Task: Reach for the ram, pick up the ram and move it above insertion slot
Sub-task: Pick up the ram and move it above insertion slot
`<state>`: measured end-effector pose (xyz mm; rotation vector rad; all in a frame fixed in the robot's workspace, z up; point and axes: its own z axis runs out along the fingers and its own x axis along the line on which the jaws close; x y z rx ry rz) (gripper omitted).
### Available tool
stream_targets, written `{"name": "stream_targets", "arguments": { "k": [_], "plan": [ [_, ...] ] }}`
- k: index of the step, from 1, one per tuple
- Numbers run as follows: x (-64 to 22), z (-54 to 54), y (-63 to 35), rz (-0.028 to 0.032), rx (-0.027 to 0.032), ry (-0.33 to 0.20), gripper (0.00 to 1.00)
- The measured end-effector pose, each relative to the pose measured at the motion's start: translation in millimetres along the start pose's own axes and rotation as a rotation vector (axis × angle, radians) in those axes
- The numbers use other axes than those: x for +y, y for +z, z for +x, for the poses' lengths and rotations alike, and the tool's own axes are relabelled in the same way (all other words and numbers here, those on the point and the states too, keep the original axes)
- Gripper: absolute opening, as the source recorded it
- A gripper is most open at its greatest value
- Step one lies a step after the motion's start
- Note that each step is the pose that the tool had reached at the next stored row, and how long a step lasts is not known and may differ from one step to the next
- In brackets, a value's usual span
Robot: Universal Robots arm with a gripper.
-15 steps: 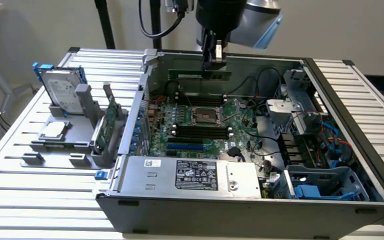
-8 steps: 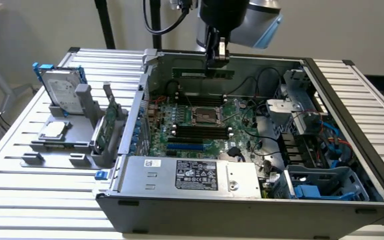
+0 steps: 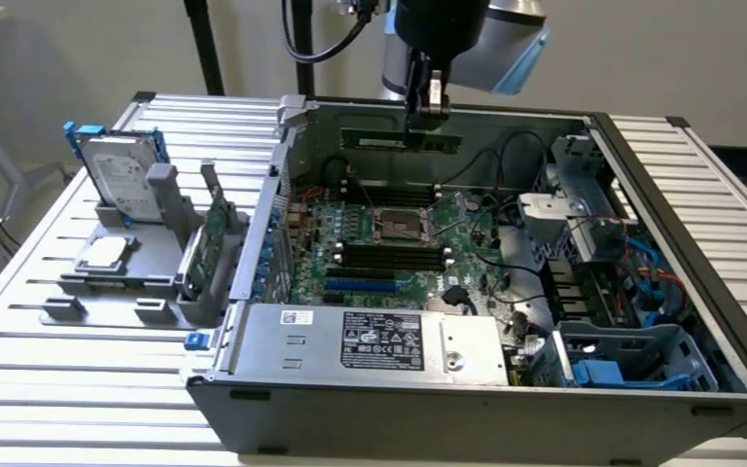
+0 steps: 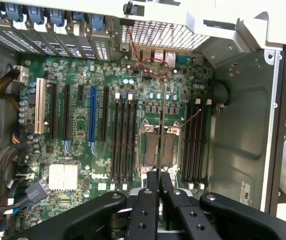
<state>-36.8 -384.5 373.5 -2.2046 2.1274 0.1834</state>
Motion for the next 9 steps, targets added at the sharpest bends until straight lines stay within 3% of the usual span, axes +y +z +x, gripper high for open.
{"name": "stream_targets", "arguments": {
  "k": [9],
  "plan": [
    [-2.2,-1.1,0.1,0.0008,0.0016,0.006,0.14]
  ]
}}
